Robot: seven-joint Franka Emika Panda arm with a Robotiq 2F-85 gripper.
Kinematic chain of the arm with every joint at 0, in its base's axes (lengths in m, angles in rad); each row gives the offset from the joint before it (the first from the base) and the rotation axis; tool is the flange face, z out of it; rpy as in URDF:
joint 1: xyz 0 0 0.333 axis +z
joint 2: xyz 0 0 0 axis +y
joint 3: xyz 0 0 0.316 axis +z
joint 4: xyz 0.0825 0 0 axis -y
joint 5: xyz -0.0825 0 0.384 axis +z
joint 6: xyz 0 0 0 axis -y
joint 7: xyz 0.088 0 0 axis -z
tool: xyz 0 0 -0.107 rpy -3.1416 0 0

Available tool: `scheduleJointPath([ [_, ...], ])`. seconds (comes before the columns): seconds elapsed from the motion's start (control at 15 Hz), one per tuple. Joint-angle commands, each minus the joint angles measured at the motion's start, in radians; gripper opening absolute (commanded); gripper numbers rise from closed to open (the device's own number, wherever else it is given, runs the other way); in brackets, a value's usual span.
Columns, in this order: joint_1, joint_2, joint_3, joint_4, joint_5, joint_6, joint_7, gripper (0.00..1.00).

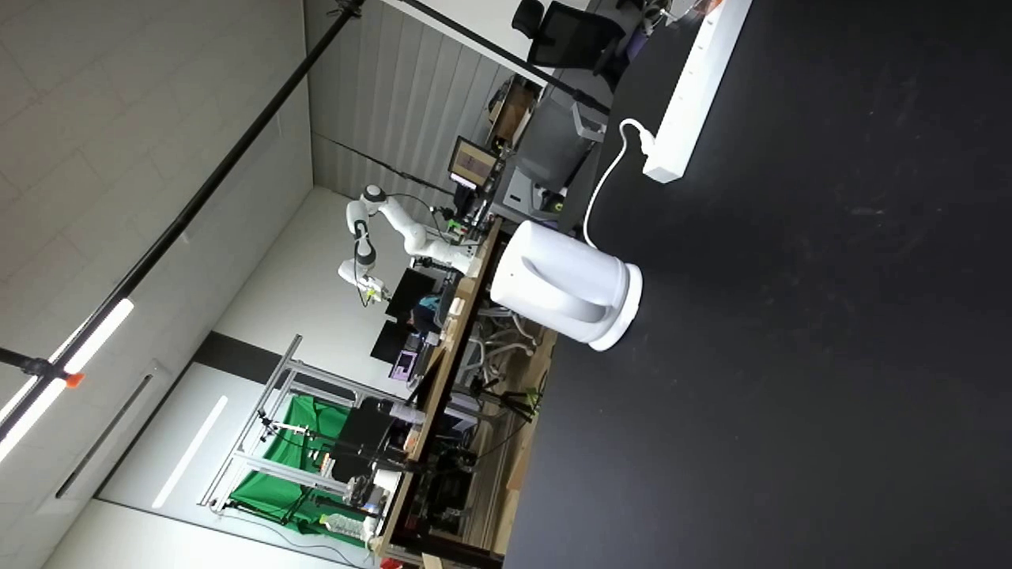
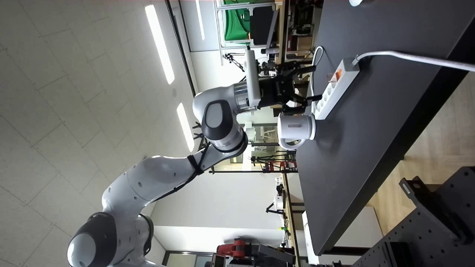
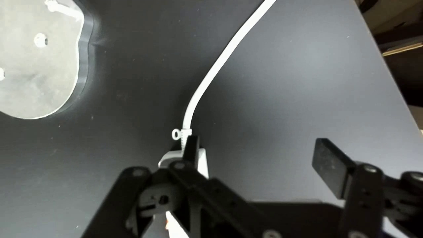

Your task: Press the switch on the adapter

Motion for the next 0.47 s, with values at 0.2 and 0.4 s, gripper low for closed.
scheduleJointPath([
  [0.2,0.015,-0.006,-0.018,0.013,-0.043,-0.126,0.018,1.0],
  [0.4,0.017,-0.005,-0.018,0.017,-0.051,-0.136,0.021,1.0],
])
